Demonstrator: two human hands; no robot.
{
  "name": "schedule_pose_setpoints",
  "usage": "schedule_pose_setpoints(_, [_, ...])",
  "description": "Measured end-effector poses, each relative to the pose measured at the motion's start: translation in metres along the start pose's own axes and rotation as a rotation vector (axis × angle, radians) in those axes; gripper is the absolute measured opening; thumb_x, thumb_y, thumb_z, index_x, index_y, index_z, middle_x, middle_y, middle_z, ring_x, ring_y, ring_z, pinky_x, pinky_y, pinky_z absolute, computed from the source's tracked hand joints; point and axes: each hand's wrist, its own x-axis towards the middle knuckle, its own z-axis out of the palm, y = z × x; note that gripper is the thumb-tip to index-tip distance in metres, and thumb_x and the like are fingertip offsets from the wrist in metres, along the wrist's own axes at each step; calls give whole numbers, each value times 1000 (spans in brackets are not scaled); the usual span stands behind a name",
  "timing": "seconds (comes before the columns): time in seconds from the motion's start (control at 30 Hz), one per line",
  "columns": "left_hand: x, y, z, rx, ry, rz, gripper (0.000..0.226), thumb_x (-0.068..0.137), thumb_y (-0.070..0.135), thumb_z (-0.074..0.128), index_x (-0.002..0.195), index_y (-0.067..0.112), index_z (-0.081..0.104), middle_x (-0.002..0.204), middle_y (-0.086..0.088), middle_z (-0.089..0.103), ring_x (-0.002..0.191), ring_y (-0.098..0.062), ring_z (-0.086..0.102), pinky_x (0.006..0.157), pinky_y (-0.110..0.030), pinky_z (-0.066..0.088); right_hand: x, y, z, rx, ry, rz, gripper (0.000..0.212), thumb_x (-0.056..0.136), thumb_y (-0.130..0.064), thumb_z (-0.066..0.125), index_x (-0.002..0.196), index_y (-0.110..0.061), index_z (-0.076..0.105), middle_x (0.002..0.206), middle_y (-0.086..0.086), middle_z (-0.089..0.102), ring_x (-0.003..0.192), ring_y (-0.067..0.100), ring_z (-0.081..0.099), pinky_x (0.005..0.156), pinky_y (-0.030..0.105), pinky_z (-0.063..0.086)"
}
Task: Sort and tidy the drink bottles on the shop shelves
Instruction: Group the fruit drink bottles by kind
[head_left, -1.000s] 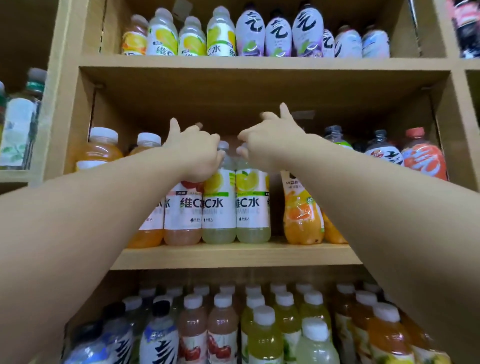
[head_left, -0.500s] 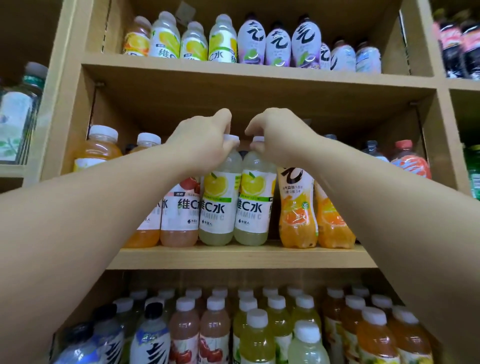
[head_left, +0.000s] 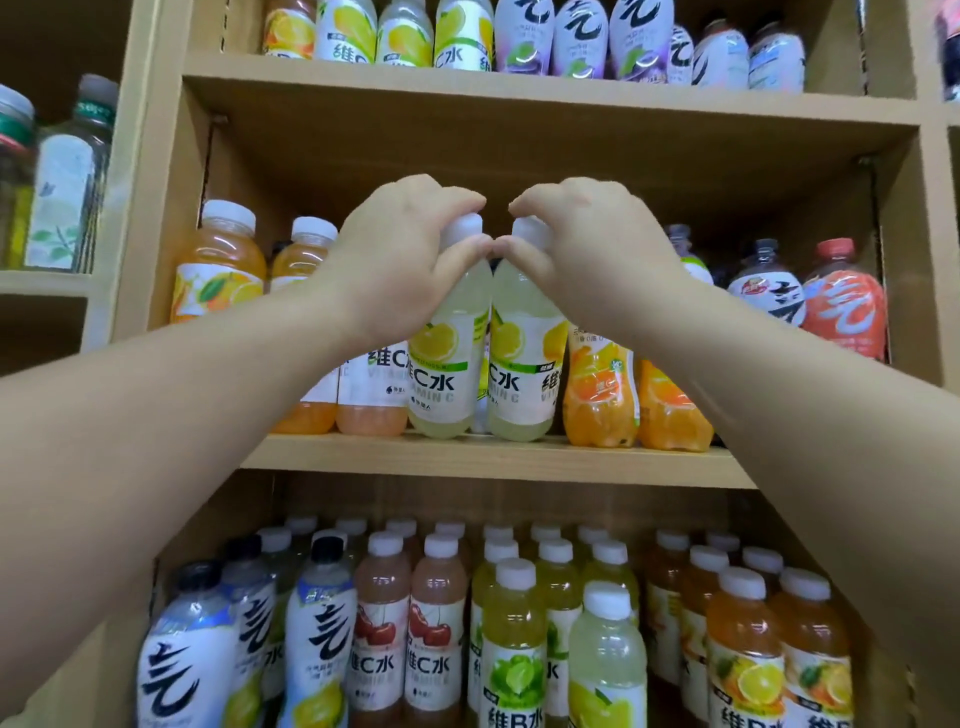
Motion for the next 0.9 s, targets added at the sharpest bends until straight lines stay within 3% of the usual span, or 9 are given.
schedule_pose_setpoints(0.13, [-4, 8, -19, -57, 134, -50, 50, 99, 43, 46, 136, 13, 62, 121, -14, 66, 118, -30, 57, 98, -35, 40, -10, -2, 6, 95, 149, 1, 46, 103, -48, 50, 134, -17, 63, 117, 12, 63, 108, 32, 60, 84, 36, 38])
schedule_pose_setpoints(0.2, [-7, 11, -36, -112, 196, -93, 44, 101, 40, 48, 135, 17, 63, 128, -6, 65, 124, -20, 55, 100, -26, 38, -11, -2, -4, 157, 244, 50, 48, 102, -51, 48, 130, -17, 66, 119, 9, 66, 112, 28, 60, 89, 34, 38])
schedule_pose_setpoints(0.3, [-21, 15, -58, -162, 232, -110, 40, 101, 41, 49, 133, 21, 64, 120, 7, 63, 114, -7, 56, 97, -25, 45, -16, -5, -26, 257, 335, 81, 50, 101, -53, 47, 128, -17, 69, 124, 3, 70, 116, 16, 62, 94, 27, 44])
schedule_pose_setpoints(0.4, [-46, 17, -73, -176, 203, -137, 39, 101, 42, 50, 131, 23, 65, 113, 11, 62, 105, -1, 58, 89, -22, 47, -35, -14, -40, 371, 335, 94, 49, 99, -53, 50, 124, -18, 73, 115, -5, 71, 104, 2, 61, 79, 8, 40])
schedule_pose_setpoints(0.47, [-67, 18, -76, -195, 176, -175, 34, 101, 39, 52, 128, 24, 67, 110, 12, 65, 100, 5, 60, 85, -15, 46, -52, -23, -41, 400, 291, 91, 45, 99, -53, 52, 121, -19, 74, 109, -11, 67, 100, -2, 60, 75, 4, 36])
schedule_pose_setpoints(0.63, [-135, 17, -59, -240, 47, -246, 30, 99, 35, 56, 125, 25, 69, 114, 20, 63, 108, 6, 57, 92, -9, 41, -101, -48, -7, 503, 107, 107, 36, 96, -46, 61, 114, -20, 77, 101, -16, 67, 100, 2, 63, 83, 18, 44])
schedule_pose_setpoints(0.73, [-177, 13, -28, -247, -74, -304, 34, 97, 37, 56, 125, 25, 69, 111, 12, 65, 106, 0, 56, 90, -7, 37, -133, -62, 30, 496, -18, 83, 39, 94, -47, 61, 115, -18, 76, 111, -5, 75, 108, 15, 66, 92, 29, 47])
schedule_pose_setpoints(0.9, [-226, 10, 31, -200, -272, -339, 43, 95, 42, 52, 123, 16, 70, 93, 9, 56, 96, -16, 57, 81, -24, 36, -176, -81, 81, 461, -138, 42, 40, 90, -47, 62, 109, -15, 76, 100, 6, 67, 91, 29, 67, 77, 36, 47])
